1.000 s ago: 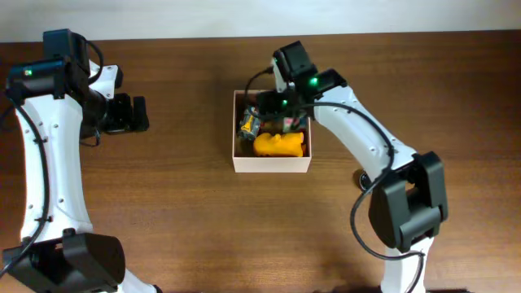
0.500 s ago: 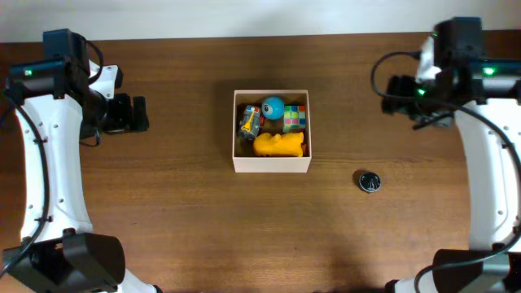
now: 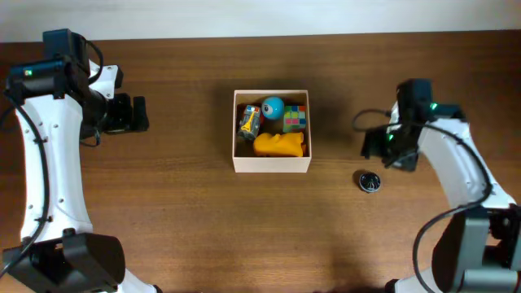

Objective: Pack container

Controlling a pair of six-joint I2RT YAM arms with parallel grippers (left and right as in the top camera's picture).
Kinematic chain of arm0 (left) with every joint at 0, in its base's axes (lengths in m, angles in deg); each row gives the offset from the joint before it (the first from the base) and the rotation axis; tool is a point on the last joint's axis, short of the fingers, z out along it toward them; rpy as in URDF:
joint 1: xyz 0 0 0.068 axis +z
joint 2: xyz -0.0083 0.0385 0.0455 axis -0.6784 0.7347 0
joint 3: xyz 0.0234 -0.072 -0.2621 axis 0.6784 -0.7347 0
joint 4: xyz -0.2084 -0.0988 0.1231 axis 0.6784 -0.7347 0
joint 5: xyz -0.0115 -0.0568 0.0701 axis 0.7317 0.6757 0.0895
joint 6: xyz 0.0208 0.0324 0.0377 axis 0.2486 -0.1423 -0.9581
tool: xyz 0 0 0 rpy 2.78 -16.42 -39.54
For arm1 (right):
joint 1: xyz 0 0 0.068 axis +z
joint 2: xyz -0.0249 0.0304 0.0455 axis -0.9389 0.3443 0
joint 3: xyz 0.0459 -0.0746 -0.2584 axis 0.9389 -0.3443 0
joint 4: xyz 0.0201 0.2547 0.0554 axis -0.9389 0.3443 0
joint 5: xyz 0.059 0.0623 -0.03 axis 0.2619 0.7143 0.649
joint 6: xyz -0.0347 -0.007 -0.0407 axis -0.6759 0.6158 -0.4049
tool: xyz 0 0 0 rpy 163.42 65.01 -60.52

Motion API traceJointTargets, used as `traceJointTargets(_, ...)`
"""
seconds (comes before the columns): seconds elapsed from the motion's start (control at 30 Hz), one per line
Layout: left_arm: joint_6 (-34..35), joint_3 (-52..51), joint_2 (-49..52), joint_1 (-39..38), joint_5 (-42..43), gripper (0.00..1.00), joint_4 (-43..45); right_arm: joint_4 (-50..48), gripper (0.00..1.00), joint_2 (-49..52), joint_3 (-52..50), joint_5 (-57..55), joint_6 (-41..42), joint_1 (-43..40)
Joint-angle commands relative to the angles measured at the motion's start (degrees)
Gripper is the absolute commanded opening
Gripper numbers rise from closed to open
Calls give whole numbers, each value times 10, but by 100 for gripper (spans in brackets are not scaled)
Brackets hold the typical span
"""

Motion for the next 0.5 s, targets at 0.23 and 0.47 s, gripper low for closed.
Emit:
traceJointTargets(0.23,7,-3,-2,2,4,99,1,-113,68,-1,-131,0,40,1)
traceJointTargets(0.47,7,-3,-2,2,4,99,1,-140,68,-1,-162,-13,40,2)
